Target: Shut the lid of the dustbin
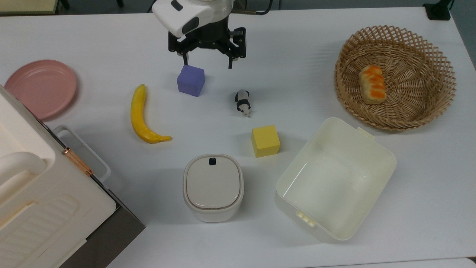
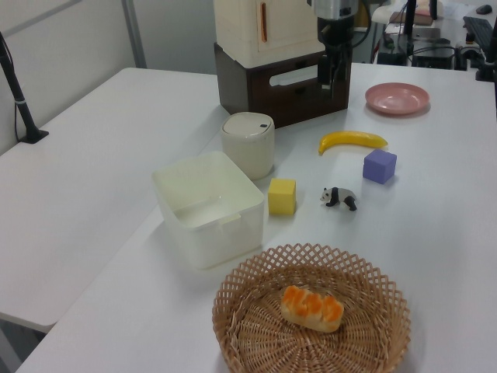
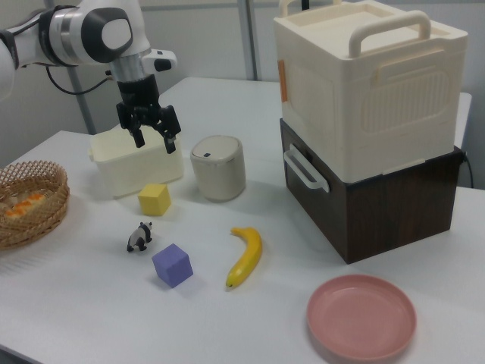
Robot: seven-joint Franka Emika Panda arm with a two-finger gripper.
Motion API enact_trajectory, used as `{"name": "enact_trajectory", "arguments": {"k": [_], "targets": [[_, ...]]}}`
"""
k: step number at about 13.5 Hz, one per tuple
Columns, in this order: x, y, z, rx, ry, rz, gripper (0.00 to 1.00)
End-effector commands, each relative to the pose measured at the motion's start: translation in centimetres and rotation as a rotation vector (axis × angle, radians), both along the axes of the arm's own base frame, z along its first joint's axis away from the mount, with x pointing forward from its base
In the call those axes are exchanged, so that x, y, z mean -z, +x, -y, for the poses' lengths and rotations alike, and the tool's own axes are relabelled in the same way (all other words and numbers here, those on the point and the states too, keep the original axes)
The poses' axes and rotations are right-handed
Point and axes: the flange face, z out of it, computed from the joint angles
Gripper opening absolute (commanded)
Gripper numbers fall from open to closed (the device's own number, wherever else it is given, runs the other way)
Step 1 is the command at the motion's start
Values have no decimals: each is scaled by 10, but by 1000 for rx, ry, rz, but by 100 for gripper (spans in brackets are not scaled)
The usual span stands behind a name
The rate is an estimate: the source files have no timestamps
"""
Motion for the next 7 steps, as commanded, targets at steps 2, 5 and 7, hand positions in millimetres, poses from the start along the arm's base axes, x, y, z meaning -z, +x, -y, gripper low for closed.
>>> {"name": "enact_trajectory", "arguments": {"k": [2, 5, 7], "targets": [[-8, -30, 2, 2, 5, 18, 100], [1, -33, 0, 0, 3, 1, 100], [4, -34, 0, -4, 2, 4, 100]]}}
